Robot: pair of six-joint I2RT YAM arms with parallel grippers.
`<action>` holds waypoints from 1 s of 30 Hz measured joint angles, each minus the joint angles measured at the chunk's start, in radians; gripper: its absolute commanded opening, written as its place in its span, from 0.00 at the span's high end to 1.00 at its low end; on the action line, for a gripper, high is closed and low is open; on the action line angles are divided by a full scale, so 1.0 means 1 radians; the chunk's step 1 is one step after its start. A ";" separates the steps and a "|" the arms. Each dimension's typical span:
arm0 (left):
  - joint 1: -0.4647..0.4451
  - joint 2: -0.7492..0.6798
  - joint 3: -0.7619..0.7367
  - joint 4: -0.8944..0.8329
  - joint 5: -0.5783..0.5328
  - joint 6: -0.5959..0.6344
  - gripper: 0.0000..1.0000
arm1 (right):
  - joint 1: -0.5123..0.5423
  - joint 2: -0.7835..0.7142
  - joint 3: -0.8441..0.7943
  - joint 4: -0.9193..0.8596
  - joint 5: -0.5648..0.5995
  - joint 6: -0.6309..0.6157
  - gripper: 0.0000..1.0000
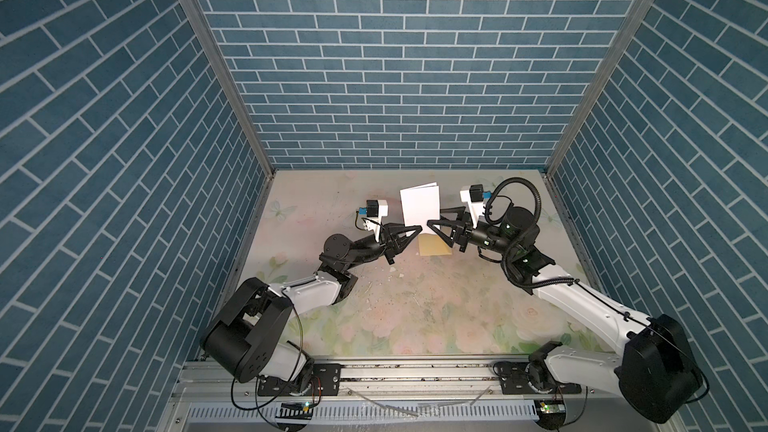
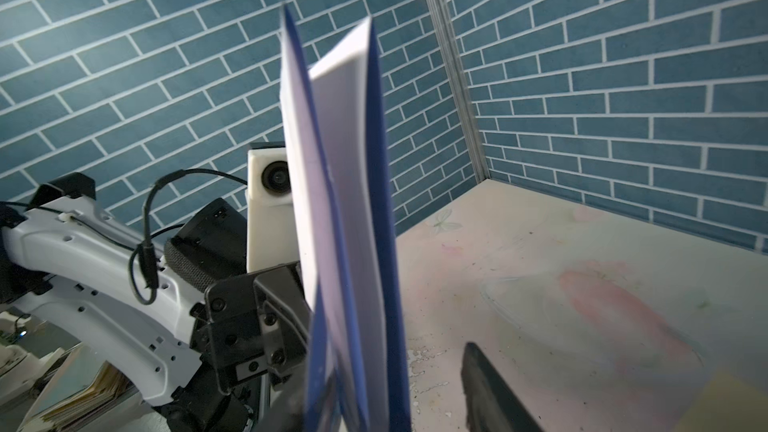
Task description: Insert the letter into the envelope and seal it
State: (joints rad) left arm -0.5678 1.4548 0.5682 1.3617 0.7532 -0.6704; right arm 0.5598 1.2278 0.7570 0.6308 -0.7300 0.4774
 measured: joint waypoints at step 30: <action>-0.035 -0.115 0.136 -0.701 -0.278 0.308 0.12 | -0.041 -0.178 0.022 -0.510 0.391 -0.237 1.00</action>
State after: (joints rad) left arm -0.6025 1.3399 0.7044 0.6609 0.4747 -0.3626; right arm 0.5186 1.0500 0.7788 0.1211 -0.3389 0.2401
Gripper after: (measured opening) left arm 0.869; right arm 0.047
